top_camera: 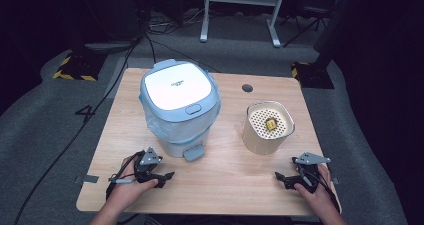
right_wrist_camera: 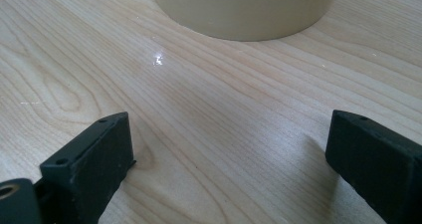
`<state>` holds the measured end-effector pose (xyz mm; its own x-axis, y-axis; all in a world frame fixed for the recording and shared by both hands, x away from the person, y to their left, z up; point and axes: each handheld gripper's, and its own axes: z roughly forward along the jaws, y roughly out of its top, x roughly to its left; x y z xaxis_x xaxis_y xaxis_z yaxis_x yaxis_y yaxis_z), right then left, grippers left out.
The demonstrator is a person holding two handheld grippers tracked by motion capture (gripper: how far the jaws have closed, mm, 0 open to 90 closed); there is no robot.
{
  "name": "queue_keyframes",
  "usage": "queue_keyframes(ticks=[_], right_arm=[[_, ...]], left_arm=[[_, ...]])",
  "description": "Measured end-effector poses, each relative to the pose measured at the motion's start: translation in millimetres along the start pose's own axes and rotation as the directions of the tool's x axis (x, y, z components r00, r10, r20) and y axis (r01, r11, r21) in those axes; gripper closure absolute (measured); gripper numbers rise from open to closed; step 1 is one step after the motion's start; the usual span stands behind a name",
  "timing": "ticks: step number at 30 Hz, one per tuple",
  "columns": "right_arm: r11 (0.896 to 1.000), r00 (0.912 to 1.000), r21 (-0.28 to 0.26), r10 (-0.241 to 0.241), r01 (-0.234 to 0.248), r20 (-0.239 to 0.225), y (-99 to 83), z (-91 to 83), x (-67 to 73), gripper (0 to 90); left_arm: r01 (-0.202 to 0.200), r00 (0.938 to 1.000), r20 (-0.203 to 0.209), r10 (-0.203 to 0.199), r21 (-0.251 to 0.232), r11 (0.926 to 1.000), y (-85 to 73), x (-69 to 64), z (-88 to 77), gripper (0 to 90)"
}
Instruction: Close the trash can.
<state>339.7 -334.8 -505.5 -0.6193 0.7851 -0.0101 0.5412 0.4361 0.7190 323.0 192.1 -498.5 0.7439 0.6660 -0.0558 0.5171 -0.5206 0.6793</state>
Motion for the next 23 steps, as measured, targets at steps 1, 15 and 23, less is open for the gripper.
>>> queue_keyframes(ticks=[1, 15, 23], right_arm=[[1.0, 1.0, 0.0, 0.0, 0.0, 0.0, 0.0, 0.0, 0.0, 4.8], [1.0, 1.0, 0.0, 0.0, 0.0, 0.0, 0.0, 0.0, 0.0, 4.8], [1.0, 1.0, 0.001, -0.003, 0.003, -0.004, 1.0, 1.0, 0.4, 4.6]], left_arm=[[-0.012, 0.9998, -0.015, 0.012, 0.002, 0.9999, -1.1, 1.0, 1.0, 26.5], [-0.041, 0.9991, -0.005, 0.041, -0.014, 0.9991, -6.9, 15.5, 0.5, 16.3], [-0.006, 0.9991, -0.042, 0.006, -0.013, 0.9999, -7.6, 14.7, 0.1, 14.9]])
